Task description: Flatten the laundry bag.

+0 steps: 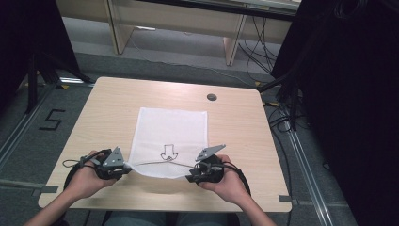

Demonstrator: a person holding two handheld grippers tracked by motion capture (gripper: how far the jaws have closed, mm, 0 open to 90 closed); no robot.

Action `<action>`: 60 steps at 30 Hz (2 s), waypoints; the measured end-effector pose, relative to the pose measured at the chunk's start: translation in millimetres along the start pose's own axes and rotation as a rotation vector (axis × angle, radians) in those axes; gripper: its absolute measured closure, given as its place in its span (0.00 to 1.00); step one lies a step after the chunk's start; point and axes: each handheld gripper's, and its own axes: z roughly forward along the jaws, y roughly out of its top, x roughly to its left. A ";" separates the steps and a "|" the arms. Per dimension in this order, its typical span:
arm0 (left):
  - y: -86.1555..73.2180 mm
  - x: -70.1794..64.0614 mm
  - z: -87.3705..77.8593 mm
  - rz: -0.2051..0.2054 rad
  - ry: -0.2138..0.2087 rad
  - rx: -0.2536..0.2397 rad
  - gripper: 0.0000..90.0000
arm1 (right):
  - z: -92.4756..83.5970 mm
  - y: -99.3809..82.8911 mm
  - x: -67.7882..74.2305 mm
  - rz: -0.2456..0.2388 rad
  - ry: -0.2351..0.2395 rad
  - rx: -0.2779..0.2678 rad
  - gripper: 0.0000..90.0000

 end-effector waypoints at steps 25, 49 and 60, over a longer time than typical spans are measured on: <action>-2.9 -0.2 -12.3 -0.069 -0.071 -0.014 0.77 | 7.0 -21.0 -37.8 0.146 -0.138 0.125 0.97; 11.6 14.7 -48.4 -0.167 -0.075 -0.094 0.73 | 17.8 -28.2 -34.7 0.173 -0.114 0.177 0.96; 40.5 -22.6 0.9 -0.114 -0.216 0.116 0.94 | 18.2 -29.3 -35.3 0.166 -0.117 0.174 0.96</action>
